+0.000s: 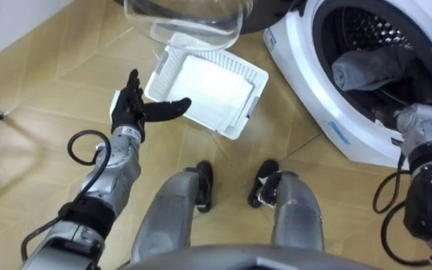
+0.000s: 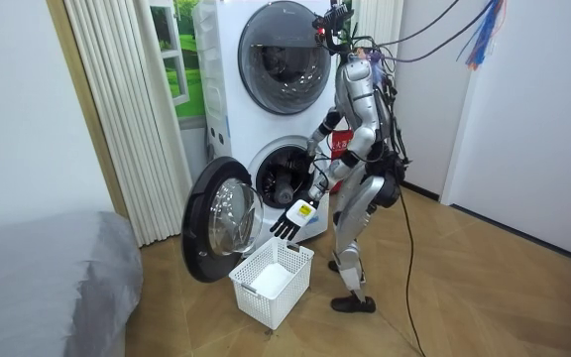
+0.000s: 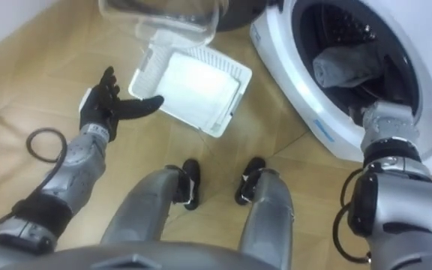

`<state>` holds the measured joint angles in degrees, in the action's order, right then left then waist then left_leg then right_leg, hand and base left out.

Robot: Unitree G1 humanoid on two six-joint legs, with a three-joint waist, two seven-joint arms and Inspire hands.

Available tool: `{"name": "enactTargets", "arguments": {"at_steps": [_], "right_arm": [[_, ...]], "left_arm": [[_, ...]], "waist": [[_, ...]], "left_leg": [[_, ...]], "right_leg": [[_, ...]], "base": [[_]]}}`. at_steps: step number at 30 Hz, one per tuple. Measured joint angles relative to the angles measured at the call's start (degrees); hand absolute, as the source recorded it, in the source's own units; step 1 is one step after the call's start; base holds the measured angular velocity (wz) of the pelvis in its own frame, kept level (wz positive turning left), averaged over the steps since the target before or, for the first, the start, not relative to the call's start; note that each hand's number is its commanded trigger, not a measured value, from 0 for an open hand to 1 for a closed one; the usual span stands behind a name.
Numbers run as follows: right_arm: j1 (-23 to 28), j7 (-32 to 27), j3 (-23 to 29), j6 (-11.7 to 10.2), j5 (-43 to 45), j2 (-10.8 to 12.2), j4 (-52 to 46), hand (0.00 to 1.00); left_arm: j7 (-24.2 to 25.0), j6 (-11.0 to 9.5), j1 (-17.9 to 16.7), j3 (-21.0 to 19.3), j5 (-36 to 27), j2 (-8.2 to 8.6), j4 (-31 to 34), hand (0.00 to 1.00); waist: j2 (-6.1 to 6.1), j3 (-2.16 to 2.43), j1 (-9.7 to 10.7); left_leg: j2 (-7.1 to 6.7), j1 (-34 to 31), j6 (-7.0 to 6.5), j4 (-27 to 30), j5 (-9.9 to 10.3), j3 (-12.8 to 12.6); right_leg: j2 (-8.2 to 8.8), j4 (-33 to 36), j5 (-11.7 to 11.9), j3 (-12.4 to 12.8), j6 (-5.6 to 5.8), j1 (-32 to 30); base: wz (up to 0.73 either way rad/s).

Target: Put towel into washing machine

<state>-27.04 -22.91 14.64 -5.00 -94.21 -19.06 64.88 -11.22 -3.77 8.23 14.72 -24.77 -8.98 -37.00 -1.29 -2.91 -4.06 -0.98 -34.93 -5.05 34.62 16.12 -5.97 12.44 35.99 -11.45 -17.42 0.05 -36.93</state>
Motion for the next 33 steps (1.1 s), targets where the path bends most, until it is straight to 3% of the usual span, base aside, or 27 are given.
{"name": "enactTargets", "arguments": {"at_steps": [4,7,9,11,14,16,17,21,27,33], "right_arm": [[5.63,5.83,-2.49,0.03,1.24,1.71,0.83,0.00],[9.97,10.54,-6.09,0.01,7.79,2.48,4.24,0.00],[13.22,13.64,-8.57,-0.09,14.21,3.05,6.75,0.00],[19.17,15.84,-11.37,-0.05,23.24,3.46,7.13,0.00],[24.11,17.58,-15.50,-0.06,37.27,3.61,7.30,0.00],[25.10,19.00,-18.19,-0.03,47.44,3.98,8.94,0.00],[25.58,20.01,-19.21,0.10,52.39,4.47,9.55,0.00],[26.56,22.92,-20.85,0.11,65.33,5.58,9.80,0.00],[29.15,24.74,-21.27,0.10,73.66,6.26,8.39,0.00],[32.54,25.64,-20.10,0.36,75.15,7.38,8.54,0.00]], "left_arm": [[1.87,0.01,-1.76,-0.85,4.05,-0.14,-4.27,0.00],[1.98,-0.56,-3.69,-2.01,7.60,-0.64,-8.51,0.00],[2.03,-0.96,-5.21,-3.64,9.49,-0.91,-11.69,0.00],[2.04,-1.30,-8.42,-5.97,12.00,-1.22,-12.80,0.00],[2.71,-1.62,-11.00,-8.11,13.90,-1.44,-16.70,0.00],[3.05,-1.61,-11.66,-8.11,14.93,-1.52,-18.75,0.00],[3.14,-1.64,-12.58,-8.09,16.16,-1.59,-18.95,0.00],[4.22,-2.32,-14.52,-8.30,18.83,-2.52,-22.00,0.00],[4.25,-2.52,-17.92,-11.67,19.32,-2.56,-24.95,0.00],[4.05,-2.38,-21.17,-15.78,19.32,-1.84,-26.17,0.00]], "waist": [[0.90,0.38,-0.35],[1.07,0.57,-0.62],[1.02,0.68,-0.61],[0.96,1.24,-0.67],[0.88,1.42,-0.65],[0.84,1.58,-0.21],[0.73,1.96,0.06],[0.52,2.69,0.74],[-0.03,2.72,0.69],[-0.03,2.69,0.75]], "left_leg": [[0.75,4.44,0.47,-3.91,-0.26,0.05],[0.90,8.65,0.77,-6.67,-0.46,-0.03],[1.06,11.34,1.03,-8.70,-0.63,-0.08],[1.23,14.01,1.29,-10.40,-0.79,-0.10],[1.36,17.05,1.57,-12.73,-0.95,-0.12],[1.53,19.54,1.81,-14.34,-1.09,-0.15],[1.66,21.16,2.08,-15.68,-1.30,-0.13],[2.20,26.81,2.38,-18.33,-1.48,-0.32],[2.46,33.81,2.75,-22.29,-1.71,-1.98],[2.48,37.77,2.90,-24.52,-1.78,-3.10]], "right_leg": [[-1.85,-5.02,1.09,-0.15,0.38,4.74],[-2.85,-8.04,1.39,0.23,0.91,8.60],[-3.51,-10.22,1.55,0.20,1.14,11.25],[-4.20,-12.45,1.65,0.20,1.32,13.94],[-4.84,-14.57,1.81,0.44,1.53,16.64],[-5.45,-16.31,2.08,0.52,1.67,19.16],[-5.93,-17.94,2.60,0.43,1.69,20.82],[-7.17,-21.62,3.49,0.55,1.77,26.81],[-8.19,-23.54,3.60,2.31,1.86,32.15],[-8.80,-24.34,3.60,3.31,1.88,35.05]], "base": [[-0.08],[-0.06],[-0.09],[-0.10],[-0.14],[-0.03],[0.00],[-0.04],[-0.14],[-0.11]]}}
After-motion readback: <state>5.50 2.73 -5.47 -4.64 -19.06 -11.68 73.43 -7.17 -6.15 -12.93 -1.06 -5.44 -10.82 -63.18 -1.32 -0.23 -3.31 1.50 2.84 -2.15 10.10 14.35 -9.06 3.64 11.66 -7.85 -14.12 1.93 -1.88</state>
